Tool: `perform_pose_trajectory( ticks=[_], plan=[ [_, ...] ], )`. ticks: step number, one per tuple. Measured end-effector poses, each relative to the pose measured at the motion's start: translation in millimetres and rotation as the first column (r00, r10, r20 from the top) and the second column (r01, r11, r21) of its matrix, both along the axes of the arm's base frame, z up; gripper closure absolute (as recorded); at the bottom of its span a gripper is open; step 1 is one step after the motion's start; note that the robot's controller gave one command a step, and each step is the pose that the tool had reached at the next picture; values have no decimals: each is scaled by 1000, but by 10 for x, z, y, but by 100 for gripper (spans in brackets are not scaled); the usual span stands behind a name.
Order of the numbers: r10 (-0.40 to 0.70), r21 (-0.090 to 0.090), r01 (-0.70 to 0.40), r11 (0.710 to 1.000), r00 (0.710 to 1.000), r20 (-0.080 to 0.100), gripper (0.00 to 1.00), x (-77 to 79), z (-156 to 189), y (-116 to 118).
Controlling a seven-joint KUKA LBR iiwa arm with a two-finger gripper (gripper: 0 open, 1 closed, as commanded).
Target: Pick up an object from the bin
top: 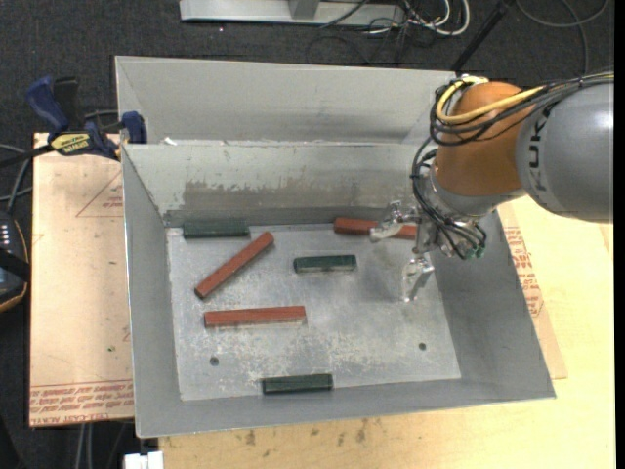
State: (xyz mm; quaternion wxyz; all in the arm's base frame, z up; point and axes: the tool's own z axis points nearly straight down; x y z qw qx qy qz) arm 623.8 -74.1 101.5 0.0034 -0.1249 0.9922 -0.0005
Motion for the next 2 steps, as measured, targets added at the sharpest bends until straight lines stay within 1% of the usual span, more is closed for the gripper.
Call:
perform_pose_trajectory(
  ticks=[1,2],
  plan=[
    [142,7,-142,990,990,-4,0,-46,42,184],
    [139,-2,-139,990,990,-5,0,-32,-38,375]
  ],
)
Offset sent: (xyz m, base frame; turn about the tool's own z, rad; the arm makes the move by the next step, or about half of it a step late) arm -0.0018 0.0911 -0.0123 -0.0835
